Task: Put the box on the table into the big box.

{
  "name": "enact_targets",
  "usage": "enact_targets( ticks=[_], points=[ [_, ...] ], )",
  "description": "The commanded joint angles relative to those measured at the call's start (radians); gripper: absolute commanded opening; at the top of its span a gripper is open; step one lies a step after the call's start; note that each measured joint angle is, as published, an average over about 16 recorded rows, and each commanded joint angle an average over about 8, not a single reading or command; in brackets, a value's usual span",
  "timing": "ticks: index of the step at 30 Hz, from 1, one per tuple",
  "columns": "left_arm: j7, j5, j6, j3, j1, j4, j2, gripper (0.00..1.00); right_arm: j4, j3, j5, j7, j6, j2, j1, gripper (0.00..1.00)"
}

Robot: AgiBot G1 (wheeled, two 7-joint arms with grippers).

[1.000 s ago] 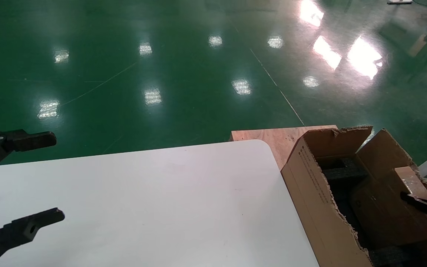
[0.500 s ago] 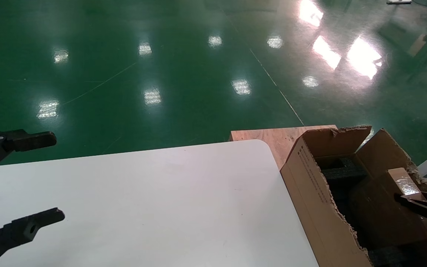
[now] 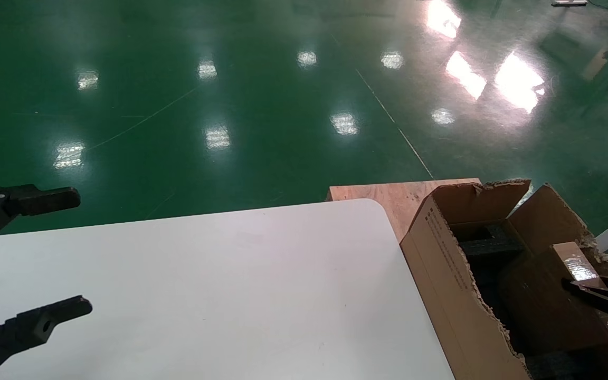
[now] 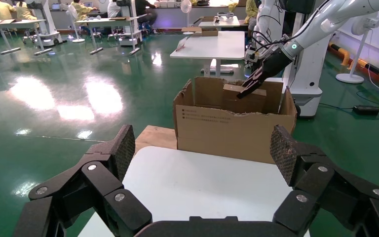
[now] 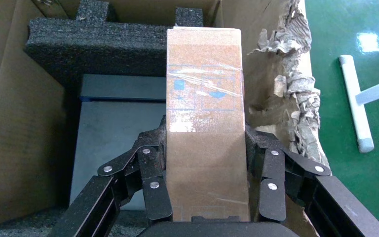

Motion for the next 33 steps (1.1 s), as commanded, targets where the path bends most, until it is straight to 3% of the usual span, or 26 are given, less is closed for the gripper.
enact_targets(
  ticks=[1,7,9,33],
  points=[
    [0.000,0.000,0.000,0.000,0.000,0.000,0.000,1.00,-0.001,0.000,-0.006,-0.002,0.003,0.003,0.002,0.15],
    [0.000,0.000,0.000,0.000,0.000,0.000,0.000,1.00,-0.003,0.000,-0.019,0.000,0.003,0.009,0.006,0.87],
    [0.000,0.000,0.000,0.000,0.000,0.000,0.000,1.00,-0.003,0.001,-0.021,0.000,0.003,0.009,0.007,0.99],
    [0.000,0.000,0.000,0.000,0.000,0.000,0.000,1.00,0.008,0.014,-0.022,-0.005,-0.001,0.007,0.001,1.00]
  ],
)
